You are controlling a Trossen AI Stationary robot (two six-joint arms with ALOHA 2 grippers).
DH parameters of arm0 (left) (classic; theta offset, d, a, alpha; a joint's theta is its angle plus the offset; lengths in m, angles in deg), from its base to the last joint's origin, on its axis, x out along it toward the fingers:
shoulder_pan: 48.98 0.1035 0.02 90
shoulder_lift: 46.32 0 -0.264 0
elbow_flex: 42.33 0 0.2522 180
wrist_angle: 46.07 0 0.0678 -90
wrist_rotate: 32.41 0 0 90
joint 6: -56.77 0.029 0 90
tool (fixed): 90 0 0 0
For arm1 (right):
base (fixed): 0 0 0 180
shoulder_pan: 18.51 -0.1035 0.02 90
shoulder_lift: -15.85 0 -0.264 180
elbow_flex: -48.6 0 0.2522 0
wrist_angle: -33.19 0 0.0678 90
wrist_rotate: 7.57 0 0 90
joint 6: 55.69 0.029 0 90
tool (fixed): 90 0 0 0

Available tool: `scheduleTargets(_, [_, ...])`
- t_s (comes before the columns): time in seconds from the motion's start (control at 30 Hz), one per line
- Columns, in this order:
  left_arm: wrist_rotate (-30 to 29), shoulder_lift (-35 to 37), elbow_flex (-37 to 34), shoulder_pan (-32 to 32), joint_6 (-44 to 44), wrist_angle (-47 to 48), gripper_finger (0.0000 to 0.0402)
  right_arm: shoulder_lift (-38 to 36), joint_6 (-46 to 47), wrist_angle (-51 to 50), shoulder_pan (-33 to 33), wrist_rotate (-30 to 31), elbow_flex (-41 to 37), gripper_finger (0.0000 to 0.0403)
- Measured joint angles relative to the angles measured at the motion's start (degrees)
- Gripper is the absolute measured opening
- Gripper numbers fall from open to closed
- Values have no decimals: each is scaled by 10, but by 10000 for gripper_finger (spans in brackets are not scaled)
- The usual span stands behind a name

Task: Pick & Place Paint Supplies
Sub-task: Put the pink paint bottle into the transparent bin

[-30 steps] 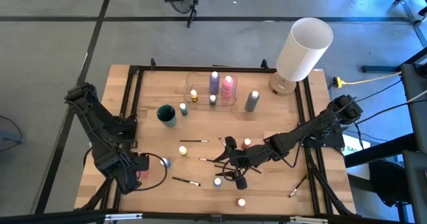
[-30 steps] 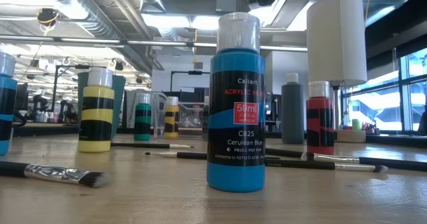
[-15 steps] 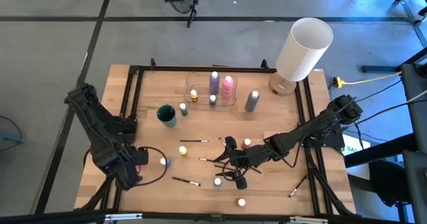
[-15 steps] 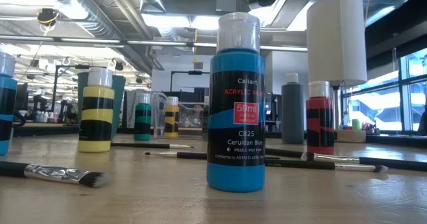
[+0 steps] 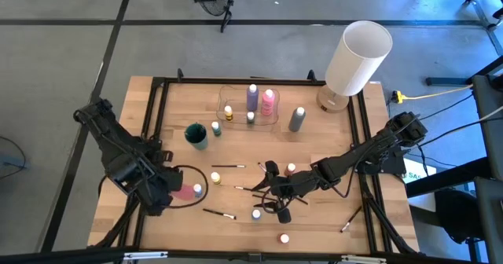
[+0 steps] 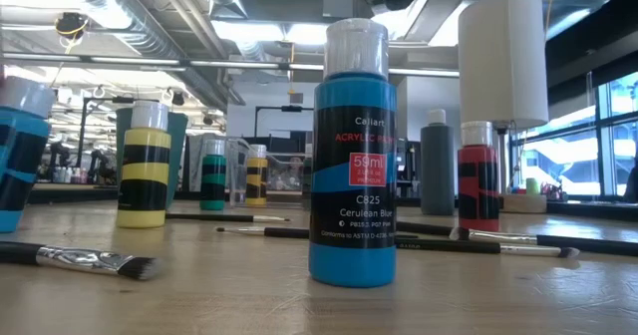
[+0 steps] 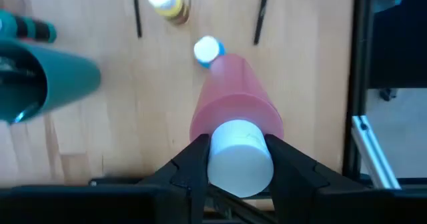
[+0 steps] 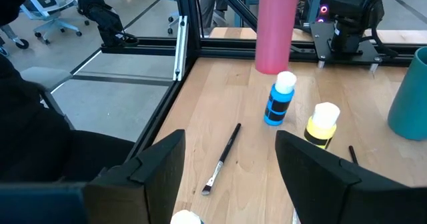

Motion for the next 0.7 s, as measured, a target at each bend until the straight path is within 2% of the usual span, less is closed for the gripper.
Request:
scheduleTargets(0.17, [-15,0,21,6,10,0,118,0,12,-5,0,0,0,236])
scheduleTargets(0.7, [-11,1,39,10,59,1,118,17,27,-2,0,0,0,236])
